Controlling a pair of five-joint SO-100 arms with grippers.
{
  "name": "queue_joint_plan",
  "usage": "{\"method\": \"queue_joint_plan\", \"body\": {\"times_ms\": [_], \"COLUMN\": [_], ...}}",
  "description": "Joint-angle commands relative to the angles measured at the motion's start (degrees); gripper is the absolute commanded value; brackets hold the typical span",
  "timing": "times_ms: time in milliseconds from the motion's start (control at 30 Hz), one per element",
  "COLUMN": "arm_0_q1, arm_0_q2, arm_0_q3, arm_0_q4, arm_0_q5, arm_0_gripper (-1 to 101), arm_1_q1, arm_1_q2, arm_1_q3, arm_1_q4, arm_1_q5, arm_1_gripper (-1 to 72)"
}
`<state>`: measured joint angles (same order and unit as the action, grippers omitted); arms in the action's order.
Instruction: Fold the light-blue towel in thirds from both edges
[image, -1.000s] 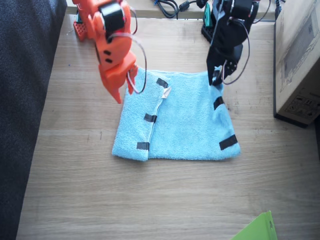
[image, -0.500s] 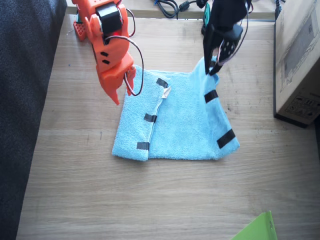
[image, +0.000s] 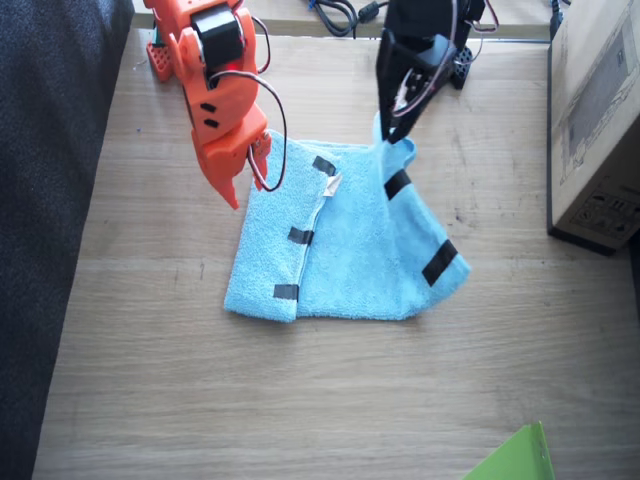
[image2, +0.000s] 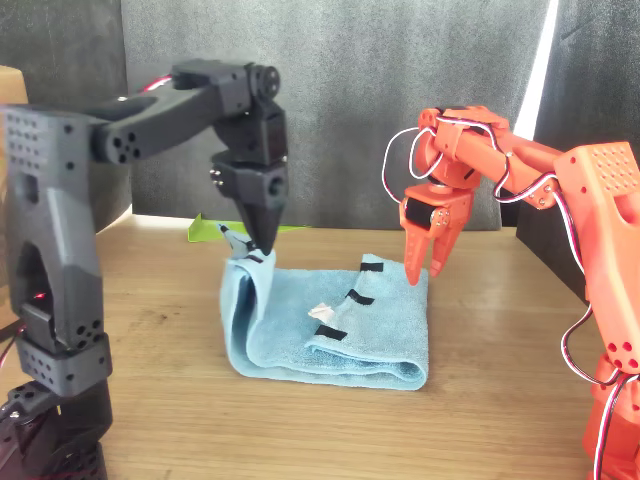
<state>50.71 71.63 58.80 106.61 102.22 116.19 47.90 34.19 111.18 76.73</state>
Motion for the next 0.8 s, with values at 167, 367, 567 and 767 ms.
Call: {"method": "queue_joint_plan", "body": {"times_ms": [167,367,567,767], "arm_0_q1": [-5.8,-9.32,-11.78,-14.77], "arm_0_q2": [-8.44,-15.73,-19.16,-23.2], "arm_0_q3": [-13.36,-25.58,-28.48,-31.38], "arm_0_q4": [5.27,10.99,11.25,11.34], "arm_0_q5": [0.44,0.7,0.62,0.97], "arm_0_gripper": [0,0,0,0], "arm_1_q1": [-0.18,-0.62,-0.53,-0.35], "arm_1_q2": [3.16,3.34,3.34,3.16], "arm_1_q3": [0.62,0.62,0.7,0.7], "arm_1_q4": [0.26,0.26,0.26,0.26], "arm_1_q5": [0.62,0.53,0.35,0.44], "arm_1_gripper": [23.4,23.4,23.5,23.5]}}
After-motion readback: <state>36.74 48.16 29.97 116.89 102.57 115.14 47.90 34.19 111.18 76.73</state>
